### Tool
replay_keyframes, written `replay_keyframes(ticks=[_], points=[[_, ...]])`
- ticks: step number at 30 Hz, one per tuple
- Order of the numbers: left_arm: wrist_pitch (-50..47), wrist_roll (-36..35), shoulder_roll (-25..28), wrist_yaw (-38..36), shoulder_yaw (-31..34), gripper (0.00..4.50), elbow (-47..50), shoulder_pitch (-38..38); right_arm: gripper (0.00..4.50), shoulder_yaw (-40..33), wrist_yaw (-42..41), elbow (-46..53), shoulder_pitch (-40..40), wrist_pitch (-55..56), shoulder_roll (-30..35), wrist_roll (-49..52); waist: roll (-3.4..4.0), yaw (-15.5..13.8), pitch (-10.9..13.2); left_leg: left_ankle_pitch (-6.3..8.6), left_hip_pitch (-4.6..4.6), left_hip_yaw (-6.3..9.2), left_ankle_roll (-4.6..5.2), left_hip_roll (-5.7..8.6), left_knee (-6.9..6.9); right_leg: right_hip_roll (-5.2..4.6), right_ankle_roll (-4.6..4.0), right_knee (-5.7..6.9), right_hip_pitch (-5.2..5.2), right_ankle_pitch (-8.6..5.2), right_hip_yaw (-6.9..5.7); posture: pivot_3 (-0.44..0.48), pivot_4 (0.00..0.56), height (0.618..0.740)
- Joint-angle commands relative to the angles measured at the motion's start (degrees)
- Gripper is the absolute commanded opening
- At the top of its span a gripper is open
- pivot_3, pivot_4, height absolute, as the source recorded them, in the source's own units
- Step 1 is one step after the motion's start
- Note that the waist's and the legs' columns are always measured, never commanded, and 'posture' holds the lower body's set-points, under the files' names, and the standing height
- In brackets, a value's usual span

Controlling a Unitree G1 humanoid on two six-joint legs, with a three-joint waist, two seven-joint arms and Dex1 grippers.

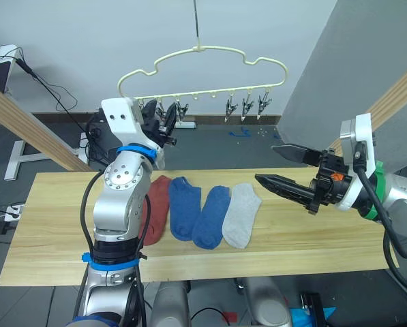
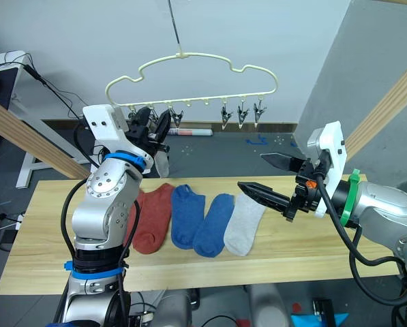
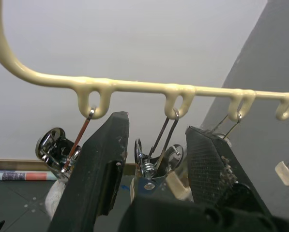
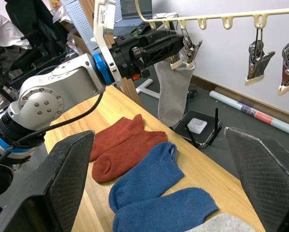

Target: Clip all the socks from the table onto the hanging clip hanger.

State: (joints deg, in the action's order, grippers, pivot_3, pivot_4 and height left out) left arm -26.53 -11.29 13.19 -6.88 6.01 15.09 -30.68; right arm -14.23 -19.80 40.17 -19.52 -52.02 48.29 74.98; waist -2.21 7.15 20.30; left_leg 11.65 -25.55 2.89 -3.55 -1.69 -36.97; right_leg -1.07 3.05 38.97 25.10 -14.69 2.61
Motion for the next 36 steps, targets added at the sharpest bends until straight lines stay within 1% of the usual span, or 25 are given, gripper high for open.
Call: replay_keyframes(ticks=[1,3,4,6,10,12,13,20,24,26,28,30,32,34,36], points=[[1.2,0.1,-0.1,0.2,0.5,2.18,0.9,-0.7,4.50,-0.2,0.3,1.8,0.2,0.9,0.6,1.3,0.00,0.0,0.0,0.00,0.00,0.00,0.00,0.00,0.00,0.00,0.00,0.00,0.00,0.00,0.00,-0.306,0.369,0.740],[1.3,0.2,-0.2,0.3,0.6,2.18,0.7,-0.8,4.50,-0.3,0.5,1.8,0.3,0.9,0.6,1.4,0.00,0.1,0.0,0.00,0.00,0.00,0.00,0.00,0.00,0.00,0.00,0.00,0.00,0.00,0.00,-0.307,0.371,0.740],[1.3,0.2,-0.3,0.5,0.6,2.01,0.6,-0.9,4.50,-0.3,0.5,1.8,0.3,0.9,0.6,1.5,-0.01,0.1,0.0,0.00,0.00,0.00,0.00,0.00,0.00,0.00,0.00,-0.01,0.00,0.00,0.00,-0.307,0.371,0.740],[1.3,0.2,-0.4,0.5,0.6,1.61,0.5,-1.0,4.50,-0.2,0.6,1.8,0.4,1.0,0.6,1.5,-0.01,0.2,0.0,0.00,0.00,0.00,0.00,0.00,0.00,0.00,0.00,-0.01,0.00,0.00,0.00,-0.307,0.371,0.740],[1.3,0.2,-0.3,0.3,0.5,0.43,0.4,-1.0,4.50,-0.2,0.8,1.9,0.5,1.0,0.7,1.6,-0.01,0.2,0.0,0.00,0.00,0.00,0.00,0.00,0.00,0.00,0.00,-0.01,0.00,0.00,0.00,-0.307,0.375,0.740],[1.3,0.2,-0.2,0.3,0.5,0.08,0.4,-1.0,4.50,-0.2,0.8,1.9,0.5,1.0,0.8,1.6,-0.01,0.2,0.0,0.00,0.00,0.00,0.00,0.00,0.00,0.00,0.00,-0.01,0.00,0.00,0.00,-0.307,0.375,0.740],[1.3,0.1,-0.2,0.3,0.5,0.02,0.3,-1.0,4.50,-0.2,0.8,1.9,0.5,1.0,0.8,1.7,-0.01,0.3,0.0,0.00,0.00,0.00,0.00,0.00,0.00,0.00,0.00,-0.01,0.00,0.00,0.01,-0.307,0.375,0.740],[0.4,-0.7,-0.1,-0.1,0.9,0.02,0.3,-1.5,4.50,1.3,1.8,1.2,-0.9,0.1,1.0,1.2,-0.01,0.5,0.0,0.00,0.00,0.00,0.00,0.00,0.00,0.00,0.01,-0.01,0.00,-0.01,0.00,-0.299,0.378,0.740],[-0.8,-1.7,0.2,-0.3,1.8,0.02,0.7,-1.6,4.50,7.3,6.8,-1.1,-4.7,-5.2,2.4,-0.5,-0.01,0.8,0.0,0.00,0.00,0.00,0.00,0.00,0.00,0.00,0.01,-0.01,0.00,-0.01,0.02,-0.293,0.382,0.740],[-1.9,-2.6,0.4,-0.3,2.5,0.02,1.2,-1.7,4.50,11.3,10.3,-3.1,-7.0,-8.5,2.2,-4.1,-0.01,0.8,0.0,0.00,0.01,0.00,0.00,0.00,0.00,0.00,0.01,0.00,0.00,-0.01,0.01,-0.289,0.386,0.740],[-4.2,-4.7,0.5,-0.5,3.9,0.02,1.9,-1.7,4.50,15.1,15.1,-6.4,-9.8,-12.3,0.3,-7.2,-0.01,1.0,0.0,0.00,0.01,0.00,0.00,-0.01,0.02,0.00,0.01,0.00,0.02,-0.01,0.02,-0.286,0.390,0.740],[-5.8,-6.1,0.6,-0.5,4.5,0.02,2.4,-1.7,4.50,16.4,17.6,-8.2,-11.5,-15.1,-1.4,-8.2,0.00,1.0,0.1,0.00,0.00,-0.03,0.00,-0.02,0.02,0.01,0.01,0.01,0.05,-0.01,0.05,-0.286,0.390,0.740],[-7.3,-7.6,1.0,-0.6,5.5,0.02,3.3,-1.7,4.50,17.8,20.6,-11.1,-13.6,-17.3,-5.4,-9.4,0.01,1.0,0.1,0.00,0.00,-0.02,0.00,-0.02,0.05,0.01,0.01,0.01,0.06,-0.01,0.04,-0.276,0.392,0.740],[-8.2,-8.3,1.1,-0.4,5.9,0.02,3.8,-1.7,4.50,17.8,21.8,-12.2,-14.5,-19.1,-7.7,-10.3,0.04,0.9,0.1,0.00,0.00,-0.03,0.00,-0.04,0.06,0.03,0.01,0.00,0.08,-0.01,0.07,-0.272,0.392,0.740],[-9.3,-9.4,1.6,-0.6,6.5,0.02,4.2,-2.3,4.50,20.0,24.6,-14.4,-15.2,-20.0,-12.6,-13.6,0.02,0.9,0.1,0.00,-0.02,-0.02,0.00,-0.03,0.06,0.02,0.01,0.00,0.08,-0.01,0.05,-0.262,0.390,0.740]])
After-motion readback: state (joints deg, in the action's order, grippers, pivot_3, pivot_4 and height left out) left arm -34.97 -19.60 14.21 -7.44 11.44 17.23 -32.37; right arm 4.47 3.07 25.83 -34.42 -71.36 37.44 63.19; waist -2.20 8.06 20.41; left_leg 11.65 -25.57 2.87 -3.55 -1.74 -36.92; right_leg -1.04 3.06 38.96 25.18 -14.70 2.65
